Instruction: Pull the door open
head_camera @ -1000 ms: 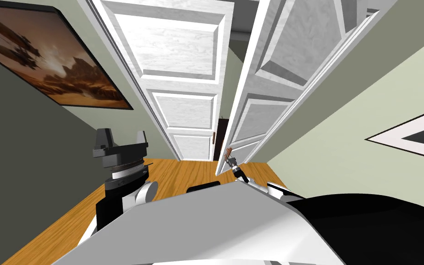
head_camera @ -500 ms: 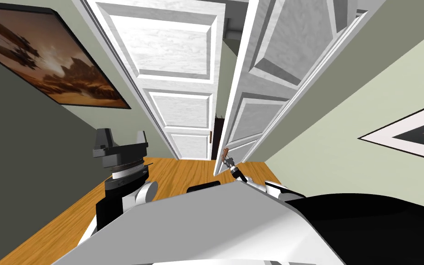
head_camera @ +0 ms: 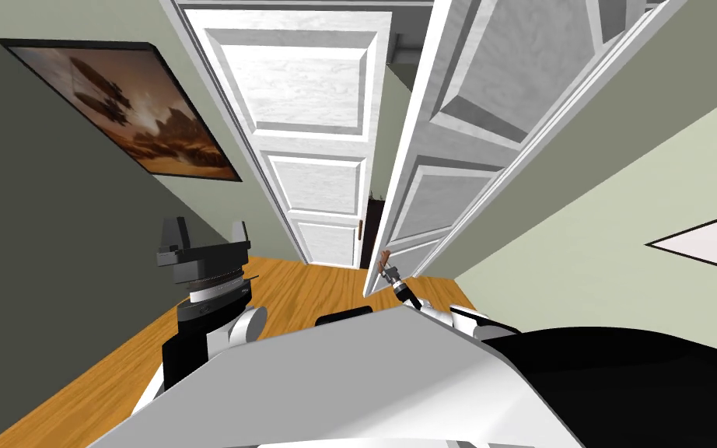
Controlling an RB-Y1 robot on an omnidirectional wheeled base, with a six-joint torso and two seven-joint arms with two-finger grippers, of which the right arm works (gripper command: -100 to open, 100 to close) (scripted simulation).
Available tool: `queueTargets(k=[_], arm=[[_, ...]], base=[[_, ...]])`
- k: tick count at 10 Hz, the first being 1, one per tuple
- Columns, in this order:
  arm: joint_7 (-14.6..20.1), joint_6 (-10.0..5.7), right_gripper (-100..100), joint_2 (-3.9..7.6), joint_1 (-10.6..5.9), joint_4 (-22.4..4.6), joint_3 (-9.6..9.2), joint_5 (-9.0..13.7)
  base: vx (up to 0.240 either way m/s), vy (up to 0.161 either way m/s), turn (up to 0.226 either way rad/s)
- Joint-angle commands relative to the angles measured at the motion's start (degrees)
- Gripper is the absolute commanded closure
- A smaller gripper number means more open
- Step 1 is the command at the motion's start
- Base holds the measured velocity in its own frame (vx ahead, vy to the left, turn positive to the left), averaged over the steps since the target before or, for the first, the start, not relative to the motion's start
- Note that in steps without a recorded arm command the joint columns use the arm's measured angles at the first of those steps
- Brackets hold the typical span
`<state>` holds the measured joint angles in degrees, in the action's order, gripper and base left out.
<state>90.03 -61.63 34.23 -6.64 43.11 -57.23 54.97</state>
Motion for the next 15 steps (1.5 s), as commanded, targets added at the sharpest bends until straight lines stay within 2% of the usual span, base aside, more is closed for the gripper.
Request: queueTargets(k=[1, 5, 6, 7, 8, 9, 10, 15], arm=[[1.8, -1.47, 100, 0.36, 0.72, -1.0, -1.2, 0.2], [6.5, -5.93, 100, 2.31, 1.24, -5.4, -2.94, 1.3], [7.5, -6.9, 100, 2.74, 1.35, -6.4, -3.31, 1.5], [7.5, -6.9, 100, 2.74, 1.35, -6.4, -3.31, 1.5], [9.0, -8.37, 100, 3.38, 1.52, -7.9, -3.88, 1.9], [9.6, -8.93, 100, 3.63, 1.58, -8.4, -4.1, 2.1], [9.0, -8.17, 100, 3.41, 1.5, -8.3, -3.85, 2.0], [11.2, -12.96, 100, 4.72, 3.08, -9.8, -7.29, 2.4]], base=[[-0.176, 0.008, 0.279], [-0.205, -0.075, 0.279], [-0.221, -0.063, 0.28], [-0.157, -0.045, 0.055], [-0.186, -0.073, 0.259], [-0.202, -0.075, 0.193], [-0.08, -0.029, 0.022], [-0.188, -0.104, 0.169]])
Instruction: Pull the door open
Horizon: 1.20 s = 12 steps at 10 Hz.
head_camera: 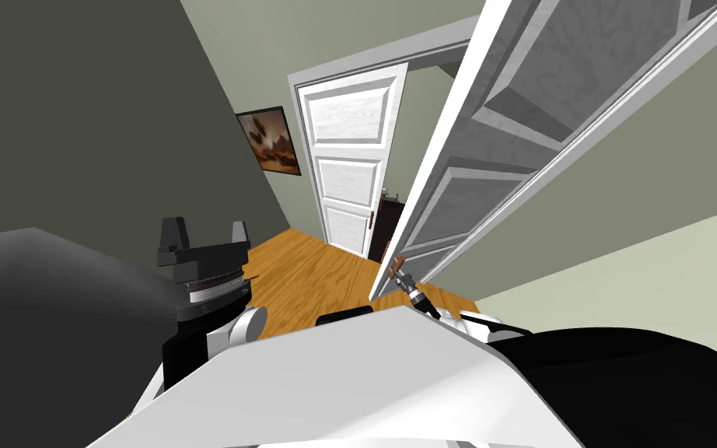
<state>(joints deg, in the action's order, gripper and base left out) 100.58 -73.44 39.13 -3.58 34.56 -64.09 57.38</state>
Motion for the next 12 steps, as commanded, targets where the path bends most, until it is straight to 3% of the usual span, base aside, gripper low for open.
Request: queueTargets(k=[1, 4, 5, 6, 12], arm=[[0.8, -1.59, 100, -0.05, 0.17, -1.4, -0.73, 0.1], [1.8, -3.83, 100, 0.58, 0.87, -2.1, -2.3, 0.3], [1.9, -3.34, 100, -0.15, 0.7, -2.9, -2.23, 0.0], [2.6, -4.19, 100, -0.29, 0.94, -3.7, -2.42, -0.5], [4.4, -6.47, 100, -0.39, 1.32, -6.0, -2.46, -1.8]], base=[[-0.191, -0.075, 0.112], [-0.171, -0.073, 0.12], [-0.078, -0.039, 0.033], [-0.14, -0.047, 0.187], [-0.194, -0.089, 0.148]])
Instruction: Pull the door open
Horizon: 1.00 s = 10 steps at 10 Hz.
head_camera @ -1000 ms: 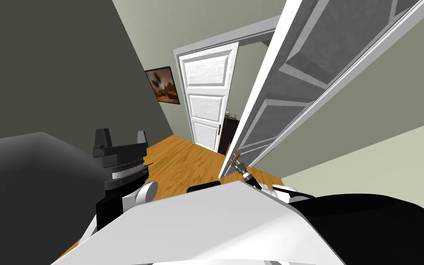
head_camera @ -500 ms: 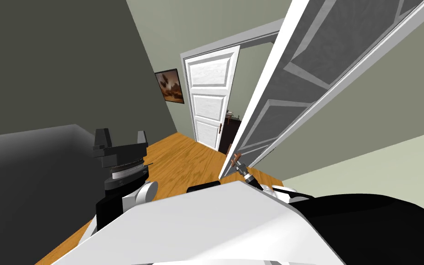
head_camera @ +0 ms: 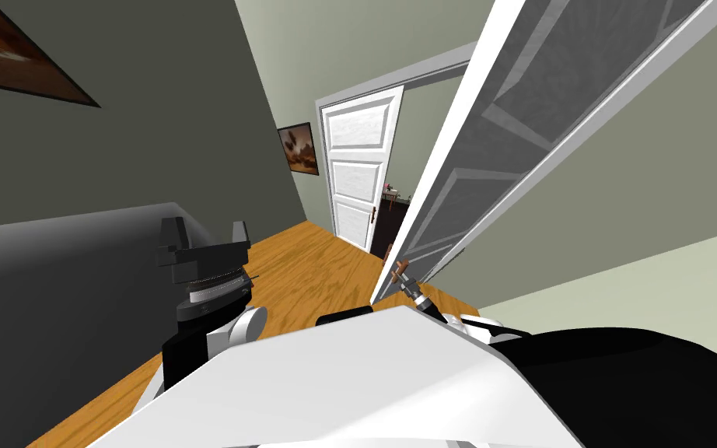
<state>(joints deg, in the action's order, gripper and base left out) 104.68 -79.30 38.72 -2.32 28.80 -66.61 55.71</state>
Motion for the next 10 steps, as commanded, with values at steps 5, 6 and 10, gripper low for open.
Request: queueTargets(k=[5, 6, 10], arm=[[1.1, -1.35, 100, -0.3, 0.32, -1.5, -0.26, -0.9], [1.2, -1.42, 100, -0.32, 0.3, -1.6, -0.27, -0.9], [1.7, -2.07, 100, -0.48, 0.15, -2.4, -0.36, -1.1]], base=[[-0.153, -0.071, 0.116], [-0.186, -0.071, 0.143], [-0.165, -0.08, 0.138]])
